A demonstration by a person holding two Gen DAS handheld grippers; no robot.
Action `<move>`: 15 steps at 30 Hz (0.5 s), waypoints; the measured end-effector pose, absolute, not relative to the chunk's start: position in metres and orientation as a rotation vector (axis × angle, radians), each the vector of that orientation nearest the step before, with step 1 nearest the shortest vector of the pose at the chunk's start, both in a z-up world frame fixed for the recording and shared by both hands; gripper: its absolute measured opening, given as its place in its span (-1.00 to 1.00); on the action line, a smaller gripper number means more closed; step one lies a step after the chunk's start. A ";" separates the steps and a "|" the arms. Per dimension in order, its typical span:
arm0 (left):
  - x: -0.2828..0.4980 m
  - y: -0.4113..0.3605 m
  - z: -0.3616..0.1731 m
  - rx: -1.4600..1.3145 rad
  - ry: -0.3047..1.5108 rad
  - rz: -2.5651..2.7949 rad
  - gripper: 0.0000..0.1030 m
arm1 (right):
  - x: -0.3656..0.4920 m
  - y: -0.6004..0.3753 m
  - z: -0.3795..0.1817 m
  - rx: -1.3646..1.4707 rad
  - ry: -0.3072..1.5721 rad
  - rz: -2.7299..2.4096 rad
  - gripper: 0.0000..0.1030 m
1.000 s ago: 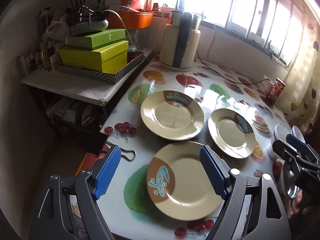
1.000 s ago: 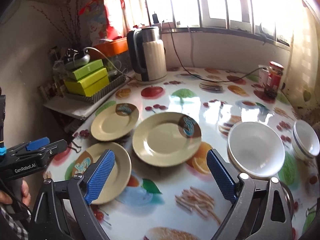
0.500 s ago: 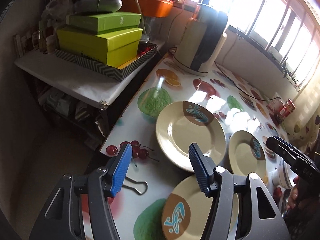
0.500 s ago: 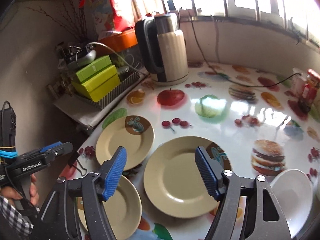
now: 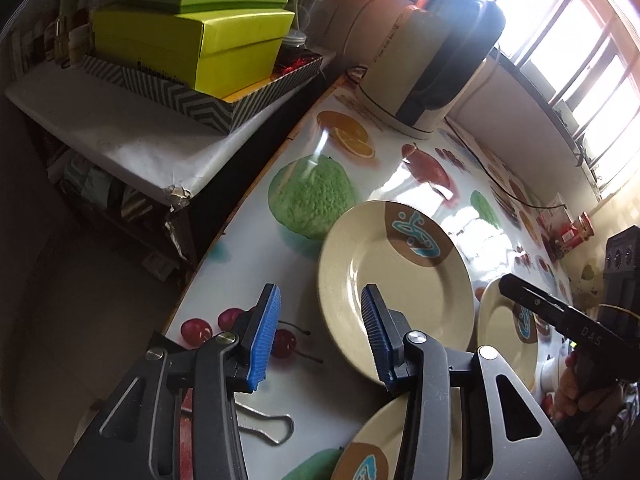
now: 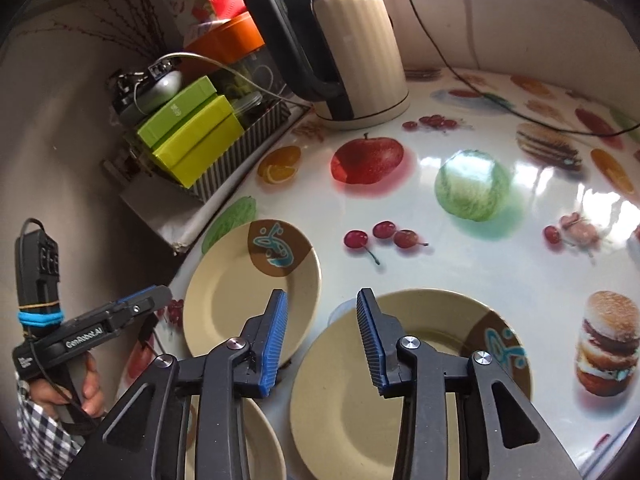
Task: Organize plates and bowls
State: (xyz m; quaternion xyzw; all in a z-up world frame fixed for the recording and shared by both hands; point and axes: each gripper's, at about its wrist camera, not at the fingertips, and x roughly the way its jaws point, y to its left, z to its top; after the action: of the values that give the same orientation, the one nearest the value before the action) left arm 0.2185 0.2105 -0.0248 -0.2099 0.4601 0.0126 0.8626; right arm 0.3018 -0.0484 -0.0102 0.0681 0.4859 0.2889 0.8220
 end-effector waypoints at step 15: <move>0.233 0.205 -0.040 -0.458 1.003 -0.010 -0.34 | 0.321 -0.032 -0.038 0.201 1.120 0.669 -0.64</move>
State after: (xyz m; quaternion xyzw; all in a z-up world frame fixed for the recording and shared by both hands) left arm 0.2326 0.2050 -0.0398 -0.2175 0.4763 -0.0048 0.8519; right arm 0.3215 -0.0321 -0.0378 0.0932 0.5204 0.3106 0.7900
